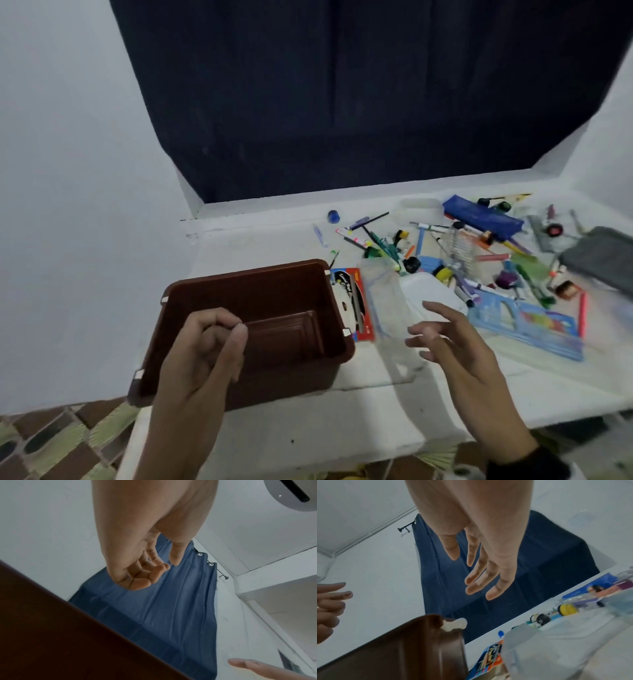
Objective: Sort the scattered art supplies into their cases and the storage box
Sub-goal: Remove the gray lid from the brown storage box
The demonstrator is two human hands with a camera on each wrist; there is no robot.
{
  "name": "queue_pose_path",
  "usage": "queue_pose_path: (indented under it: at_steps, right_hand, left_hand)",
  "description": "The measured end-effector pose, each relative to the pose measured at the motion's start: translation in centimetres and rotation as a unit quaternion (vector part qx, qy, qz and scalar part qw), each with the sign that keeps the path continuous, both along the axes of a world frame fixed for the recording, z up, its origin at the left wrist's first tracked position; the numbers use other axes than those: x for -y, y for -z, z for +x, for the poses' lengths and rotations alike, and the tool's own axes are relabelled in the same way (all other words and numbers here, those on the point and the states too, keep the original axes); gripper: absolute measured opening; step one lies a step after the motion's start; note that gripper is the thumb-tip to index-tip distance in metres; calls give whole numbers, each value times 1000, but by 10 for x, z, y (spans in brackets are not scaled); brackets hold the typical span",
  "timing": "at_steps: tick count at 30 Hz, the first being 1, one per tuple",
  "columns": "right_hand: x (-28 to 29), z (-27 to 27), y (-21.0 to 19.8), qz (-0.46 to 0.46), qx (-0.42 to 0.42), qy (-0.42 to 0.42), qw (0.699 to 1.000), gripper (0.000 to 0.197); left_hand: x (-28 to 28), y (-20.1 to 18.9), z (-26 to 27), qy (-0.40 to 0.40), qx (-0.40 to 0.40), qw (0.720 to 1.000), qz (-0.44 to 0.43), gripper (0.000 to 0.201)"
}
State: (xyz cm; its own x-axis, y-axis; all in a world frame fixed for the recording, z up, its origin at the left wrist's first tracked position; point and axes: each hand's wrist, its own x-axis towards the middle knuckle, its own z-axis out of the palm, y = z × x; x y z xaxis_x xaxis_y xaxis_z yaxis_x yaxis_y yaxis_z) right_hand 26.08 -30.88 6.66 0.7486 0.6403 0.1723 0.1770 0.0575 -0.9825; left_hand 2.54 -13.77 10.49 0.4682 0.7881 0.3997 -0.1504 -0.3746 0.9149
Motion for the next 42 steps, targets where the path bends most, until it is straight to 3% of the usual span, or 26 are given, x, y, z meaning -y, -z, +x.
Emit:
queue_pose_path:
  at_steps: [3,7,10,12,16,20,27,31,33,37,42]
  right_hand:
    - [31,38,3,0,-1,19,1000,26]
    - [83,102,8,-10,3,56,998,26]
    - [125,155,11,-31,27,77,996,23]
    - [152,187,12,-50,43,92,994,21]
    - [195,247,12,-92,59,141,984,17]
    - [227,307,11,-147,60,199,967,13]
    - [264,413,26,-288,48,260,920,35]
    - [277,465,37,-393,27,293,871,51]
    - [281,485,41,-433,19,294,852,48]
    - [283,510,43,-471,-5,273,839,40]
    - [289,529,50,-489,-16,266,831,45]
  left_hand:
    - [19,2,48,57,21,998,-27,10]
    - [45,16,120,100,39,991,-76,35]
    - [68,30,180,108,59,984,-129,14]
    - [86,38,218,120,57,977,-166,12]
    - [120,32,289,182,-16,967,-176,15]
    - [134,21,364,252,-125,953,-114,14]
    - [128,10,511,345,-312,885,12,25]
    - [123,20,593,375,-383,841,68,38]
    - [123,27,629,384,-426,812,107,47]
    - [118,47,686,393,-486,761,175,62]
    - [118,66,722,396,-525,711,249,65]
